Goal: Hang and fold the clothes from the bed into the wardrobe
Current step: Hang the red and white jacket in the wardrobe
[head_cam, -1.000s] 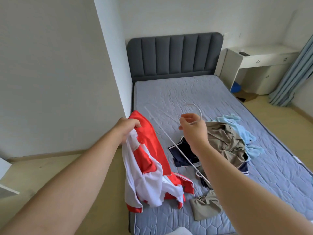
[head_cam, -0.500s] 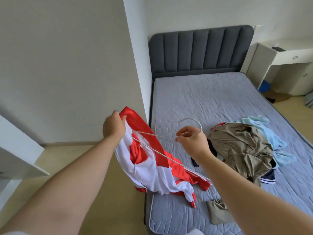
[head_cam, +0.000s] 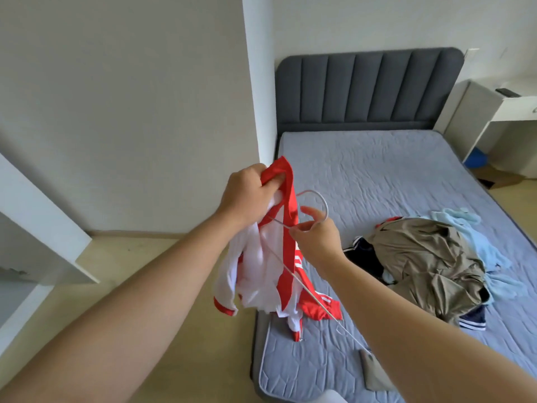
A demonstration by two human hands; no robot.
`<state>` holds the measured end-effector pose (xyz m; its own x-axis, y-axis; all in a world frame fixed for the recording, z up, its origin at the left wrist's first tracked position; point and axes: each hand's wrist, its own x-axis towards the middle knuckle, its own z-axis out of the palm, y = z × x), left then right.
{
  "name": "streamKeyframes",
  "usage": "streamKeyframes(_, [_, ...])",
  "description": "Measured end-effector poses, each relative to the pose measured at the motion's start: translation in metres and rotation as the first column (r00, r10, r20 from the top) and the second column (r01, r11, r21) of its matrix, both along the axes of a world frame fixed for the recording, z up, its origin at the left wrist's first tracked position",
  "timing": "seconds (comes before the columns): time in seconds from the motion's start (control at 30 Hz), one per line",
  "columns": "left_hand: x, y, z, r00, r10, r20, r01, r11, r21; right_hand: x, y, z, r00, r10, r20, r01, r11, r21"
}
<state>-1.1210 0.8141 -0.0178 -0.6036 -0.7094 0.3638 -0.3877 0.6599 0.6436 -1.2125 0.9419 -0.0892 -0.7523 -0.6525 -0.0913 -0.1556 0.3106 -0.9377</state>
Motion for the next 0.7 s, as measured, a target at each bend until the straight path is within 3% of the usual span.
streamKeyframes(0.07, [0.001,0.006,0.009,1.000,-0.030,0.002,0.030,0.996,0.085,0.003,-0.004,-0.001,0.999,-0.034,-0.019,0.033,0.999,-0.028])
streamKeyframes(0.17, [0.007,0.017,0.023,0.991,-0.129,-0.043,0.136,0.950,0.282,0.005,-0.008,0.001,0.990,-0.105,0.089,0.112,0.990,-0.082])
streamKeyframes(0.23, [0.013,0.021,0.031,0.958,-0.285,0.044,0.251,0.899,0.359,0.001,-0.010,0.003,0.982,-0.167,0.083,0.173,0.983,-0.064])
streamKeyframes(0.3, [0.020,0.021,0.036,0.863,-0.473,0.177,0.330,0.794,0.511,-0.003,-0.009,0.008,0.975,-0.202,0.096,0.209,0.975,-0.073])
streamKeyframes(0.37, [0.030,0.015,0.038,0.705,-0.671,0.231,0.341,0.606,0.719,-0.005,-0.006,0.015,0.968,-0.214,0.131,0.229,0.967,-0.110])
streamKeyframes(0.4, [0.032,0.012,0.037,0.654,-0.715,0.247,0.344,0.573,0.744,-0.006,-0.005,0.018,0.967,-0.211,0.142,0.229,0.965,-0.125])
streamKeyframes(0.43, [0.031,0.009,0.034,0.666,-0.693,0.278,0.368,0.628,0.685,-0.007,-0.004,0.021,0.969,-0.207,0.136,0.224,0.966,-0.131])
streamKeyframes(0.47, [0.029,0.005,0.029,0.746,-0.593,0.304,0.380,0.753,0.537,-0.008,-0.002,0.023,0.972,-0.201,0.122,0.217,0.968,-0.129])
streamKeyframes(0.5, [0.025,0.002,0.024,0.852,-0.441,0.281,0.353,0.882,0.312,-0.008,-0.002,0.025,0.974,-0.198,0.112,0.212,0.968,-0.133])
streamKeyframes(0.53, [0.020,-0.001,0.018,0.921,-0.313,0.233,0.308,0.950,0.055,-0.009,-0.001,0.026,0.974,-0.194,0.119,0.211,0.967,-0.146])
streamKeyframes(0.57, [0.015,-0.003,0.012,0.942,-0.259,0.211,0.293,0.945,-0.147,-0.009,0.000,0.028,0.973,-0.185,0.137,0.207,0.964,-0.166])
streamKeyframes(0.6, [0.011,-0.004,0.005,0.934,-0.270,0.233,0.326,0.912,-0.250,-0.008,0.001,0.030,0.972,-0.172,0.159,0.201,0.961,-0.188])
streamKeyframes(0.7, [-0.002,-0.005,-0.015,0.856,-0.348,0.383,0.454,0.860,-0.231,-0.008,0.003,0.039,0.967,-0.125,0.222,0.179,0.954,-0.240])
